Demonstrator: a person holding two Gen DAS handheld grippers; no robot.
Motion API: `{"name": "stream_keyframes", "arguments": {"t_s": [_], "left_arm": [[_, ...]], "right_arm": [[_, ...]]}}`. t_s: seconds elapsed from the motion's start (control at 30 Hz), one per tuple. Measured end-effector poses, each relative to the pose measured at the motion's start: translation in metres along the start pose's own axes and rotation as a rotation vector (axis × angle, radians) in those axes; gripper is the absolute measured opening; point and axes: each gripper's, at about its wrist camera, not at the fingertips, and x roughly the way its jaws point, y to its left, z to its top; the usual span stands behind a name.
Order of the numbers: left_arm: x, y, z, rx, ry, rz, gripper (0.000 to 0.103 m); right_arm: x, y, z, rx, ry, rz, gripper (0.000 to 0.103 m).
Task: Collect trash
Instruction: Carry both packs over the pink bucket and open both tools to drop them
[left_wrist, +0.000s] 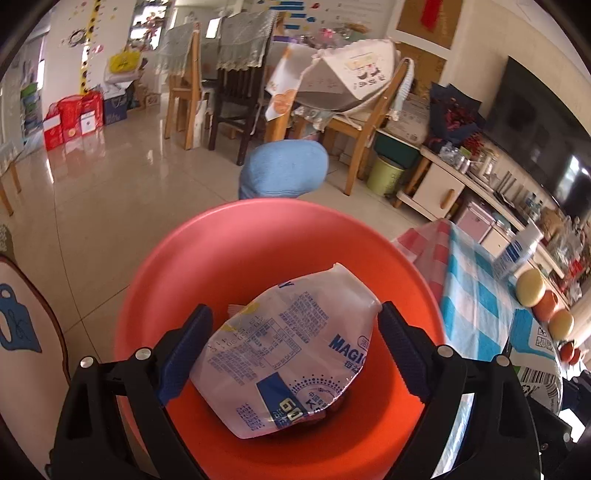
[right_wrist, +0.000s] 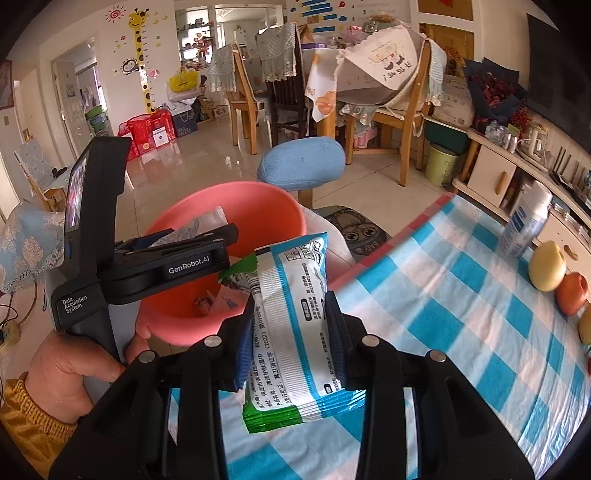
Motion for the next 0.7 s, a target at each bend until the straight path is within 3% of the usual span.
{"name": "stream_keyframes", "arguments": {"t_s": [0.23, 0.37, 0.7], "left_arm": [[0.007, 0.027, 0.005, -0.119, -0.005, -0.063, 0.09], [0.006, 0.028, 0.002, -0.117, -0.01, -0.069, 0.09], [0.005, 0.029, 0.001, -0.133, -0.024, -0.087, 0.094]], "right_arm": [[0.032, 0.014, 0.022, -0.017, 0.005, 0.026, 0.036], [0.047, 0.016, 0.028, -0.004, 0.005, 0.05, 0.037], [0.053, 0.002, 0.027, 0.124, -0.027, 0.159, 0.052]]}}
